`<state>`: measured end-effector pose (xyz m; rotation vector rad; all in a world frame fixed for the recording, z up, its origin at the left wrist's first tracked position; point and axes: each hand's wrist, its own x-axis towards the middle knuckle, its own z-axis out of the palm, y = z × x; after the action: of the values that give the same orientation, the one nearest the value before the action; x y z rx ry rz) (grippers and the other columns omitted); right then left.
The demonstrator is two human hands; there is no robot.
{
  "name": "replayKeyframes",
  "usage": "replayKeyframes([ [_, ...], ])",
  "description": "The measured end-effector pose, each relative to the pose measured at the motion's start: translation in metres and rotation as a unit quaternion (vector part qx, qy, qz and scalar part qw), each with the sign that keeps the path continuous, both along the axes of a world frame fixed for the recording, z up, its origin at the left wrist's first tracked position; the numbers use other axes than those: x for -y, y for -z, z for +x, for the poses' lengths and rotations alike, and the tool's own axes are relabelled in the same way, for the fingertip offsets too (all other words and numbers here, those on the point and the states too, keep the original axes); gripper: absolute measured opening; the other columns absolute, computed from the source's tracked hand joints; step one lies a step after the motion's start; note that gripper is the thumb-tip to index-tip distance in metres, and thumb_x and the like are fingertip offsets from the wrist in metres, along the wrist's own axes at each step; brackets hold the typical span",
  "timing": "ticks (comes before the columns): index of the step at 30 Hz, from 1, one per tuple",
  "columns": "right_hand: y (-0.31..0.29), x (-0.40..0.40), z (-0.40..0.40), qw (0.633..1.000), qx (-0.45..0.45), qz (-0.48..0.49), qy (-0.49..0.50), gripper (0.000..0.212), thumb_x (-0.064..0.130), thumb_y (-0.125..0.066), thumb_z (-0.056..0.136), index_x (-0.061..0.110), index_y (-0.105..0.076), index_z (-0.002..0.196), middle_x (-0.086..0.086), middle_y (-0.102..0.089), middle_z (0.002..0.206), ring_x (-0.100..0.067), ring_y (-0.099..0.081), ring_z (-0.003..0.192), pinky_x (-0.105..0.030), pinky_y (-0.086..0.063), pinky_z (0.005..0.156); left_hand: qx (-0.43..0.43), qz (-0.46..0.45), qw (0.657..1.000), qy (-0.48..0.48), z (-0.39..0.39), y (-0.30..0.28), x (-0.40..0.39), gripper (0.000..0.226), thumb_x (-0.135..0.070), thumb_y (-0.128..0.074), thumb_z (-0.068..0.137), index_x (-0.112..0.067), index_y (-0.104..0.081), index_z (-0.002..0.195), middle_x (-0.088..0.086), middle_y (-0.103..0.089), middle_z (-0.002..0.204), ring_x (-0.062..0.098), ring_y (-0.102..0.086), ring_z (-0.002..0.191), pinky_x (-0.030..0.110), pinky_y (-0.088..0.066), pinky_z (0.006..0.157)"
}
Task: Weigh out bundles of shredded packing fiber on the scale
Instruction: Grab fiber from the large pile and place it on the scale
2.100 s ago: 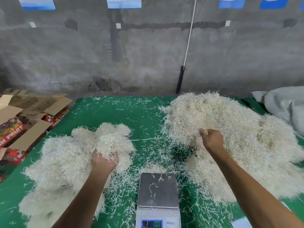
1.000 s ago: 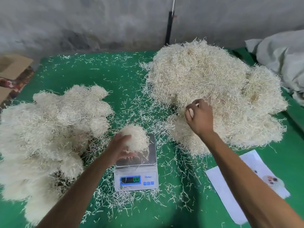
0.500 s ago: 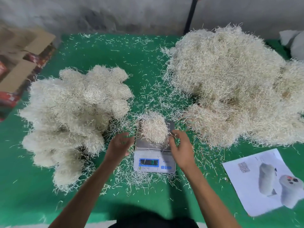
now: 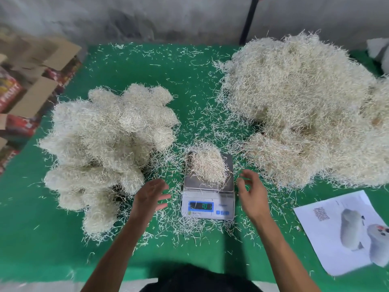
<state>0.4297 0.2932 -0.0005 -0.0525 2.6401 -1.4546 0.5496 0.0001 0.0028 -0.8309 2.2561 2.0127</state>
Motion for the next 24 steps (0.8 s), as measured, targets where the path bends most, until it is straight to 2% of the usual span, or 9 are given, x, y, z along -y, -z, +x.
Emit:
replayKeyframes([
  [2, 0.002, -0.002, 0.002, 1.000, -0.002, -0.004, 0.003, 0.037, 0.026, -0.055, 0.105, 0.012, -0.052, 0.139, 0.006, -0.062, 0.125, -0.005, -0.061, 0.106, -0.015, -0.048, 0.086, -0.007, -0.014, 1.000, 0.022, 0.001, 0.001, 0.001, 0.033, -0.002, -0.054, 0.099, -0.013, -0.054, 0.130, -0.006, -0.066, 0.115, 0.009, -0.073, 0.096, 0.021, -0.059, 0.073],
  [3, 0.003, -0.003, 0.003, 1.000, -0.003, -0.006, 0.004, 0.038, 0.026, -0.055, 0.105, 0.011, -0.052, 0.140, 0.006, -0.062, 0.124, -0.005, -0.062, 0.106, -0.020, -0.050, 0.089, -0.015, -0.014, 1.000, 0.019, 0.002, 0.002, 0.002, 0.032, -0.005, -0.054, 0.099, -0.013, -0.054, 0.130, -0.004, -0.067, 0.115, 0.010, -0.073, 0.096, 0.022, -0.059, 0.074],
  [6, 0.008, -0.007, 0.008, 1.000, -0.004, -0.008, 0.007, 0.040, 0.027, -0.054, 0.105, 0.011, -0.052, 0.141, 0.005, -0.063, 0.127, -0.011, -0.063, 0.111, -0.028, -0.051, 0.096, -0.042, 0.030, 0.998, -0.036, 0.007, -0.001, 0.000, 0.026, -0.033, -0.057, 0.100, -0.022, -0.060, 0.123, 0.000, -0.074, 0.110, 0.019, -0.074, 0.097, 0.033, -0.062, 0.076],
  [8, 0.009, -0.009, 0.010, 1.000, -0.003, -0.006, 0.010, 0.040, 0.027, -0.055, 0.105, 0.012, -0.052, 0.141, 0.006, -0.063, 0.126, -0.012, -0.063, 0.112, -0.031, -0.052, 0.097, -0.047, 0.038, 0.997, -0.044, 0.008, -0.002, -0.001, 0.027, -0.039, -0.055, 0.100, -0.023, -0.061, 0.121, -0.002, -0.074, 0.111, 0.022, -0.074, 0.097, 0.035, -0.062, 0.075],
  [13, 0.010, -0.010, 0.010, 1.000, 0.006, 0.008, 0.001, 0.039, 0.029, -0.055, 0.105, 0.015, -0.051, 0.141, 0.008, -0.062, 0.126, -0.006, -0.062, 0.108, -0.018, -0.046, 0.086, -0.049, 0.034, 0.997, -0.048, 0.001, -0.004, -0.006, 0.029, -0.035, -0.057, 0.100, -0.017, -0.061, 0.123, 0.001, -0.074, 0.110, 0.024, -0.074, 0.097, 0.038, -0.063, 0.077],
  [17, 0.007, -0.010, 0.007, 1.000, 0.010, -0.005, 0.008, 0.038, 0.033, -0.054, 0.104, 0.018, -0.053, 0.139, 0.015, -0.062, 0.120, 0.005, -0.059, 0.107, -0.020, -0.048, 0.088, -0.060, 0.022, 0.997, -0.032, -0.007, -0.010, -0.012, 0.033, -0.037, -0.056, 0.101, -0.016, -0.060, 0.126, 0.000, -0.074, 0.112, 0.023, -0.074, 0.096, 0.036, -0.062, 0.075],
  [21, 0.007, -0.008, 0.002, 1.000, 0.011, -0.005, 0.008, 0.035, 0.031, -0.054, 0.105, 0.018, -0.053, 0.138, 0.022, -0.060, 0.113, 0.008, -0.063, 0.098, -0.021, -0.055, 0.086, -0.060, 0.019, 0.998, -0.022, -0.010, -0.009, -0.013, 0.034, -0.036, -0.055, 0.101, -0.015, -0.059, 0.128, 0.001, -0.073, 0.114, 0.022, -0.074, 0.097, 0.036, -0.062, 0.075],
  [24, 0.006, -0.002, -0.009, 0.999, 0.015, -0.008, -0.028, 0.043, 0.032, -0.057, 0.103, 0.013, -0.051, 0.142, 0.022, -0.062, 0.107, 0.015, -0.064, 0.091, -0.008, -0.054, 0.067, -0.064, 0.015, 0.998, -0.014, -0.019, -0.010, -0.010, 0.034, -0.037, -0.054, 0.101, -0.016, -0.059, 0.127, 0.003, -0.073, 0.114, 0.023, -0.074, 0.097, 0.039, -0.062, 0.076],
])
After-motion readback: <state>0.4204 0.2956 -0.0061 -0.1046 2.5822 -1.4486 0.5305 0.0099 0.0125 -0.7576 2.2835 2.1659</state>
